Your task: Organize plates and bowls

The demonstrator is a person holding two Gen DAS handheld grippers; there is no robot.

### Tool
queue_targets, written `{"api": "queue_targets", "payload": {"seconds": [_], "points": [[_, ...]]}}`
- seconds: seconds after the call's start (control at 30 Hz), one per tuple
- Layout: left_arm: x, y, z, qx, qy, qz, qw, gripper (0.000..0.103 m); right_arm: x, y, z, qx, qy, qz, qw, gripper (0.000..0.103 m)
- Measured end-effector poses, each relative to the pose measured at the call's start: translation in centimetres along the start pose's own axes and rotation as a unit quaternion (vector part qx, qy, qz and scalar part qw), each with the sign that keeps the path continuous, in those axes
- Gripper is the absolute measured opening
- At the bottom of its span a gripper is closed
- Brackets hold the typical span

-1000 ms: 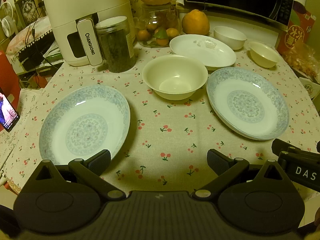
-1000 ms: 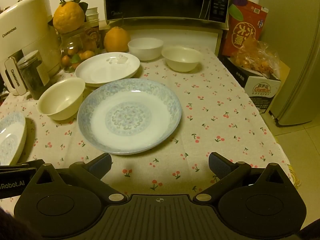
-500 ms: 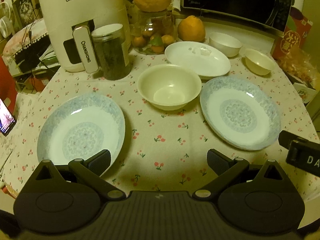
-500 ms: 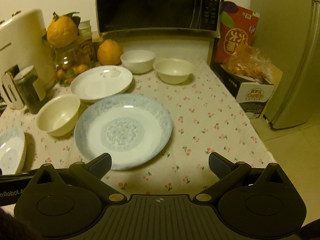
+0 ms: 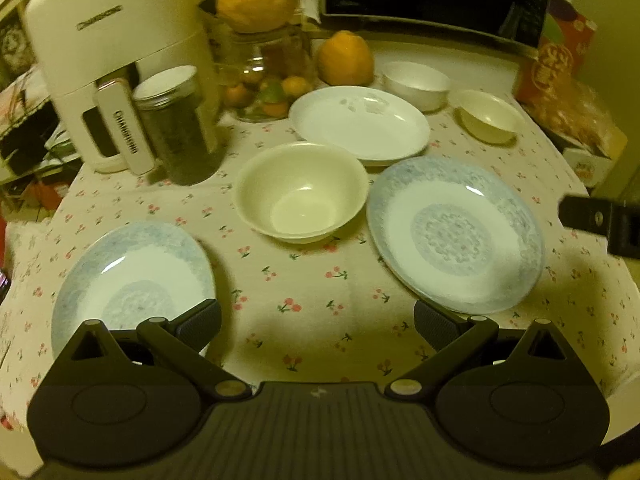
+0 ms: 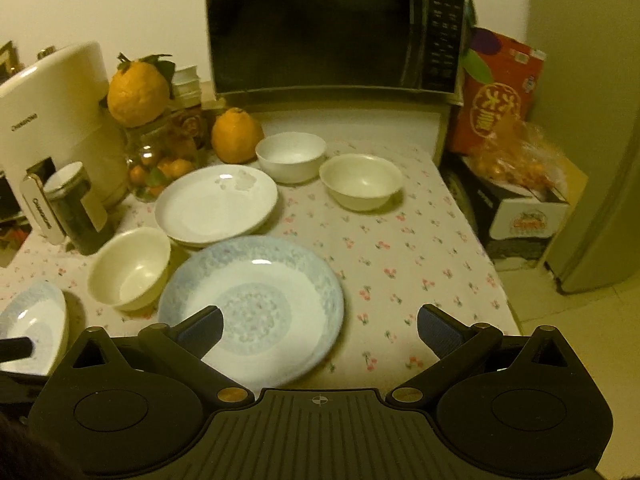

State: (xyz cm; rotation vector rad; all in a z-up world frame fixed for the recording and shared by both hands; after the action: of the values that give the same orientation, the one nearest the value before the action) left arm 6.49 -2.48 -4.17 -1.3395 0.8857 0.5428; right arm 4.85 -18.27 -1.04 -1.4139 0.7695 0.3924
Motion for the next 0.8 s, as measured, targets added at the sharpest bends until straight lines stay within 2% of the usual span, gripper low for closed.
{"api": "queue_targets", "payload": {"seconds": [0.1,0.23,0.37,0.43,0.5,0.63,0.73,0.8], "points": [[0.4,-0.6,-0.3,0.009,0.013,0.0,0.9999,0.103,0.7,-0.7,0.1,0.0,-0.028,0.007,1.0,0.103],[1.4,-1.2,-0.5,0.002,0.086,0.001,0.9963,0.102,2.2,-1.7,0.6,-0.028,-0.054,0.007,0.998,0.103],[2.8,-1.2,-1.0,0.012,0.102,0.005,0.9947,0.098,4.4,-2.2,0.6,-0.06,-0.064,-0.003,0.996,0.103],[3.7,-1.0,-1.0,0.01,0.11,0.008,0.9938,0.092,5.9,-2.2,0.0,-0.047,-0.082,0.01,0.995,0.103],[4.2,-1.0,-0.7,-0.006,0.13,0.012,0.9914,0.083,7.4,-2.0,-0.7,-0.023,-0.103,0.026,0.994,0.103],[4.9,-1.7,-0.4,-0.044,0.169,0.002,0.9845,0.072,10.1,-1.3,-2.4,0.028,-0.138,0.049,0.989,0.103],[5.3,-2.1,-0.7,-0.052,0.179,-0.004,0.9825,0.061,11.7,-0.7,-3.5,0.063,-0.151,0.064,0.985,0.101],[5.6,-2.1,-0.9,-0.056,0.181,-0.005,0.982,0.054,12.5,-0.2,-3.8,0.071,-0.155,0.078,0.982,0.095]]}}
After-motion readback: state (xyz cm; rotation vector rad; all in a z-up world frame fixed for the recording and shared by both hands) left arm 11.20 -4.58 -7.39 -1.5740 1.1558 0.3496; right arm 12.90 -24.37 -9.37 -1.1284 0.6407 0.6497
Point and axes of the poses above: each gripper's, at about its wrist camera, not at the fingertips, and x roughly the way its jaws point, z to its left, y to its underside, the point moved 6 cm from there along x, roughly the way its jaws point, and after that the axes turned 3 degrees about y, right-handed, at the moved point
